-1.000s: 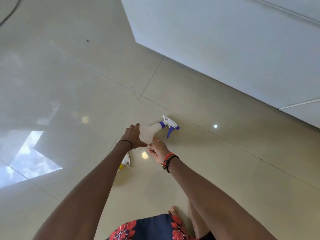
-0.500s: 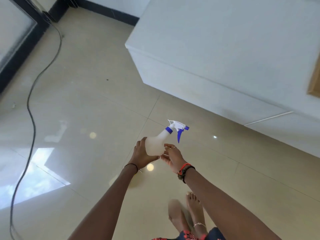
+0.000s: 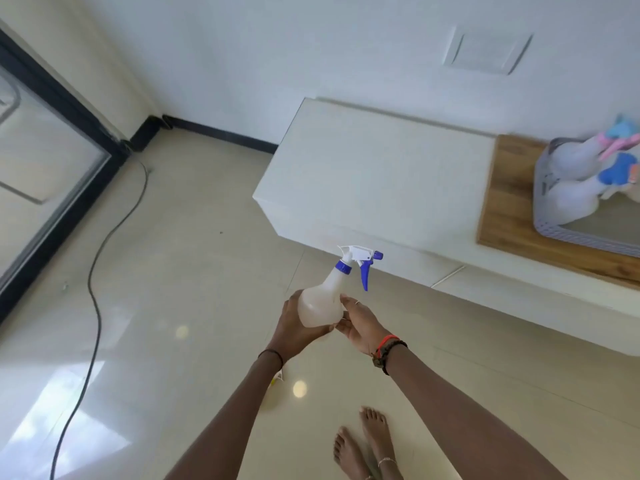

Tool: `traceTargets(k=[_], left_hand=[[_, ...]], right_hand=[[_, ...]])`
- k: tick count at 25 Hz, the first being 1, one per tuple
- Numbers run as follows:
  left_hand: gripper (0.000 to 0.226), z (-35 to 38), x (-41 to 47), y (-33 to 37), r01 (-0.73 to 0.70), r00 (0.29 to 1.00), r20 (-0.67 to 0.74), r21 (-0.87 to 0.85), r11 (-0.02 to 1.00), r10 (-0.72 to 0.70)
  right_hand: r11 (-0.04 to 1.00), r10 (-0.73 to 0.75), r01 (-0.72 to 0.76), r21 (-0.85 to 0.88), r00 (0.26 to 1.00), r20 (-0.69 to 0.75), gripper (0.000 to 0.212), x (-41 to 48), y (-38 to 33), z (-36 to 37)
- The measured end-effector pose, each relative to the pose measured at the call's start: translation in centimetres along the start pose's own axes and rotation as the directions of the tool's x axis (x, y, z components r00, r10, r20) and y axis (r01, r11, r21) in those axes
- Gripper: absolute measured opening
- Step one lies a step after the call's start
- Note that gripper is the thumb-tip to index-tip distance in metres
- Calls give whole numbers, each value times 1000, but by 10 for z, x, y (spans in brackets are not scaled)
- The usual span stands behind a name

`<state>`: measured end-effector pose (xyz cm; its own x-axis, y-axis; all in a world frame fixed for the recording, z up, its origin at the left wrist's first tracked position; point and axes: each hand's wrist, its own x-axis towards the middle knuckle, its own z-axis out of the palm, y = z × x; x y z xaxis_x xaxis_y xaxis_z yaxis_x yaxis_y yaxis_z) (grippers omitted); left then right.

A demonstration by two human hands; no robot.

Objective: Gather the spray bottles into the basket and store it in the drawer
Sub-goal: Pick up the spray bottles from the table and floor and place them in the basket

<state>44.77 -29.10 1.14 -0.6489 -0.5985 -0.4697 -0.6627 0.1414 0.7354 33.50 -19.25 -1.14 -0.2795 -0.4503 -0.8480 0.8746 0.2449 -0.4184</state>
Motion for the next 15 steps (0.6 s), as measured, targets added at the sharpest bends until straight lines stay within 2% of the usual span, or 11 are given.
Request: traceTargets(k=[8,15], left_hand=[[85,26,-36,80,-135,983,108,-100,986,145],[89,71,-36,125,-295,942,198,104,950,271]], right_hand=[[990,-129,132,57,990,-49,30,-77,-50,-47],[954,-279,292,73,949,-145,17,-124,-74,-102]])
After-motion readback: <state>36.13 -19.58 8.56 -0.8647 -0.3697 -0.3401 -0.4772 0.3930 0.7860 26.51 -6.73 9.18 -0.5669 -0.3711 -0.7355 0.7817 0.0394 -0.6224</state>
